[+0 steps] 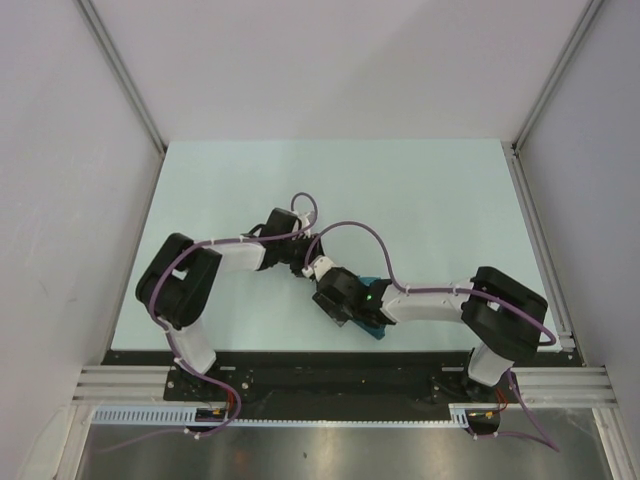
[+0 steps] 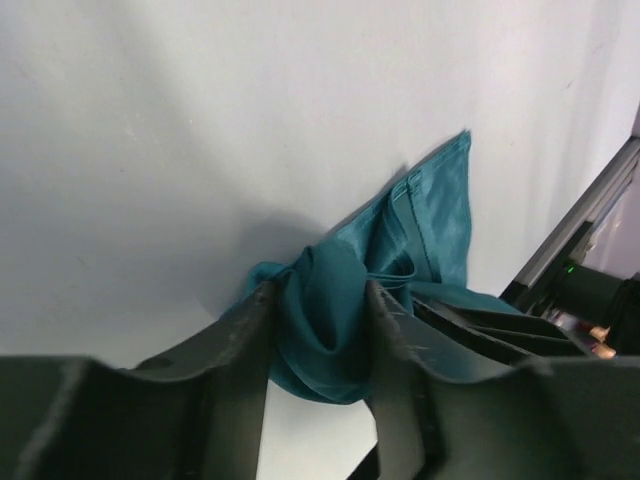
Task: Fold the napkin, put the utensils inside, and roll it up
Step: Roll the napkin with the utensil
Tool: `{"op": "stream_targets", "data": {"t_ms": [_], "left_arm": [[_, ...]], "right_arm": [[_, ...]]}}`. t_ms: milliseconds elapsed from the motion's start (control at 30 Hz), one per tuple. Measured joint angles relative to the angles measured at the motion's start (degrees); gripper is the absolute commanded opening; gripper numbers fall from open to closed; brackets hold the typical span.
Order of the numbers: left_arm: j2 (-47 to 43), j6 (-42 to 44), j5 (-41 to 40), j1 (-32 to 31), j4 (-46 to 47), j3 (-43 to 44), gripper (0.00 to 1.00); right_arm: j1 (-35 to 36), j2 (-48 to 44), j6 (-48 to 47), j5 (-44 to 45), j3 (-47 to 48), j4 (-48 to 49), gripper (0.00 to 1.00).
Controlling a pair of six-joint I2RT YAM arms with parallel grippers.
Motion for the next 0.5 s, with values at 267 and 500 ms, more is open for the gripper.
{"op": "stream_targets", "data": {"t_ms": [267, 500], "left_arm": [[-4.28, 0.44, -1.97, 2.58, -0.98, -0.26, 0.7], [-11.43, 0.28, -4.17, 8.2, 1.75, -8.09, 0.74]], "right_arm": [[-3.78, 0.0, 1.95, -6.12, -1.05, 2.38, 0.41], [-11.3, -2.4, 5.53, -20.48, -4.68, 7.15, 0.3]]}}
